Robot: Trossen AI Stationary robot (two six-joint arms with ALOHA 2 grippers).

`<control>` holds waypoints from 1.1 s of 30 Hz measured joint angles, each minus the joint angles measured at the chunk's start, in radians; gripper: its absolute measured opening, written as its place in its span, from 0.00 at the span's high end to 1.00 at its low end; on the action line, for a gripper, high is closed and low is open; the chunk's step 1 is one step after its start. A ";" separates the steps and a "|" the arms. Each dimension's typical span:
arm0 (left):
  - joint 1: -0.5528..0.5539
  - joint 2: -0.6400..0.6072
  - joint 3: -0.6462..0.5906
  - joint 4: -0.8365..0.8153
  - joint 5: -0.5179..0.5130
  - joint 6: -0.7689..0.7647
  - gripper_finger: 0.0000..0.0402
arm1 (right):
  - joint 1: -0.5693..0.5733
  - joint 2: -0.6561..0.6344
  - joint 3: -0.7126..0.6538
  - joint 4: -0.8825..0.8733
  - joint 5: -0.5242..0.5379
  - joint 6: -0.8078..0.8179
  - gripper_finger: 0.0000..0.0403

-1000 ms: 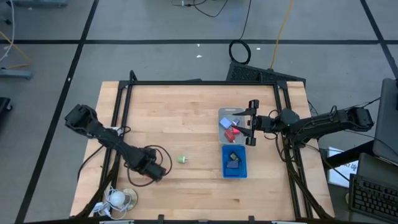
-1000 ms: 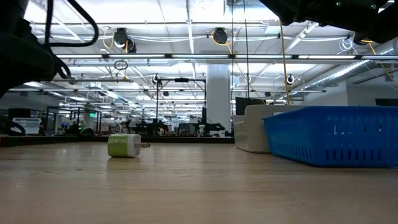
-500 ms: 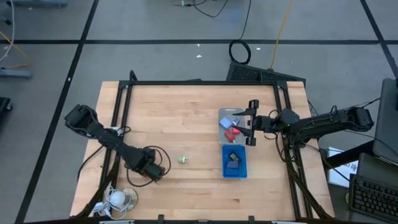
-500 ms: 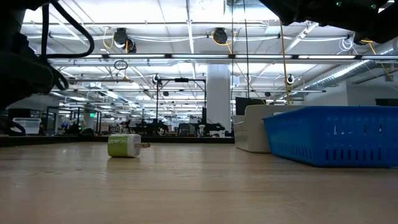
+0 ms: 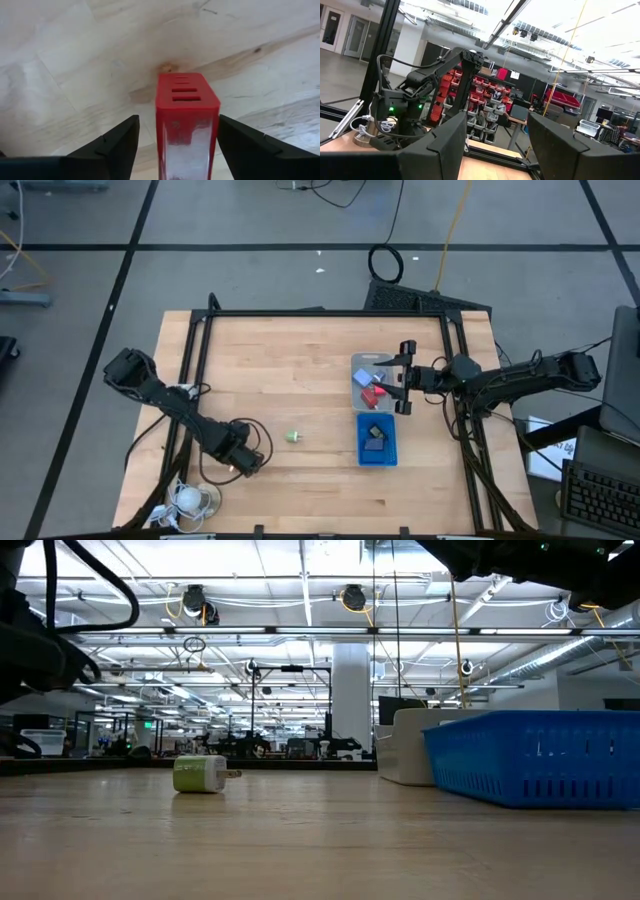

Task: Pick & Place Office items
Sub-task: Put the red charger adapter into the gray bin

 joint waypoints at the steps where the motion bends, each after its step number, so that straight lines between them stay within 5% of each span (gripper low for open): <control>1: -0.001 0.000 0.000 0.000 0.000 -0.004 0.37 | 0.000 0.000 0.000 0.001 0.000 0.000 0.50; 14: -0.001 0.000 0.000 0.094 0.010 -0.025 0.66 | 0.000 0.000 0.000 0.001 0.000 0.000 0.50; 20: -0.001 -0.001 0.000 0.088 -0.014 -0.003 0.67 | 0.000 0.000 0.000 -0.002 0.000 0.000 0.50; 24: 0.015 -0.001 0.000 0.087 -0.100 0.076 0.62 | 0.000 0.000 0.000 -0.002 0.000 -0.004 0.50; 33: 0.144 -0.001 0.048 0.089 -0.244 0.439 0.71 | -0.008 0.000 0.004 -0.049 0.000 0.027 0.50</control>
